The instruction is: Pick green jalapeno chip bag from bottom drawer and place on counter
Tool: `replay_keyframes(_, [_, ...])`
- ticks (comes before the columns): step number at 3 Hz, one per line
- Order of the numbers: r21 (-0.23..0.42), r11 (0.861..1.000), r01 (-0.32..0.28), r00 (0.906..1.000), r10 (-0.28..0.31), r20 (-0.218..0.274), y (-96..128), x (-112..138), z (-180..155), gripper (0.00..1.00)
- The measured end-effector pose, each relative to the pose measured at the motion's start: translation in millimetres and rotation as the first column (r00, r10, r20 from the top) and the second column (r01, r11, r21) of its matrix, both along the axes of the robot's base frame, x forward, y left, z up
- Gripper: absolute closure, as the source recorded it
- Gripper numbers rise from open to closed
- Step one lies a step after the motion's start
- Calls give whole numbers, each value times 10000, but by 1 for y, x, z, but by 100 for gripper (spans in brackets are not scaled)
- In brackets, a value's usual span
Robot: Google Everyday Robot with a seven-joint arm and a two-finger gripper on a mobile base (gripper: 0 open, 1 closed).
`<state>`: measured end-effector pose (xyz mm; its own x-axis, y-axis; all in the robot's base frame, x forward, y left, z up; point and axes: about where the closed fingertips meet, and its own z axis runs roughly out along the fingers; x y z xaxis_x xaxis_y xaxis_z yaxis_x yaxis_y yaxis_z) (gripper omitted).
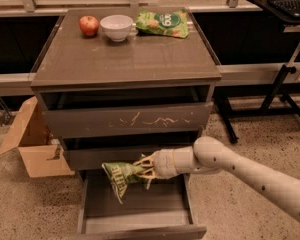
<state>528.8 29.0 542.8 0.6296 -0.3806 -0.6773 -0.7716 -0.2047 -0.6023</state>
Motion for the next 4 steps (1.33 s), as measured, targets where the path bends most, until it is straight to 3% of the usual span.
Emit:
replay_keyframes(1, [83,9999,-73,9979,68,637,-10,9,48,100])
replay_keyframes(2, [192,9998,-66,9980,54,633,-10,11,56,100])
replay_keyframes(4, [220,9997,116,9925,-142,1212,-31,24,164,100])
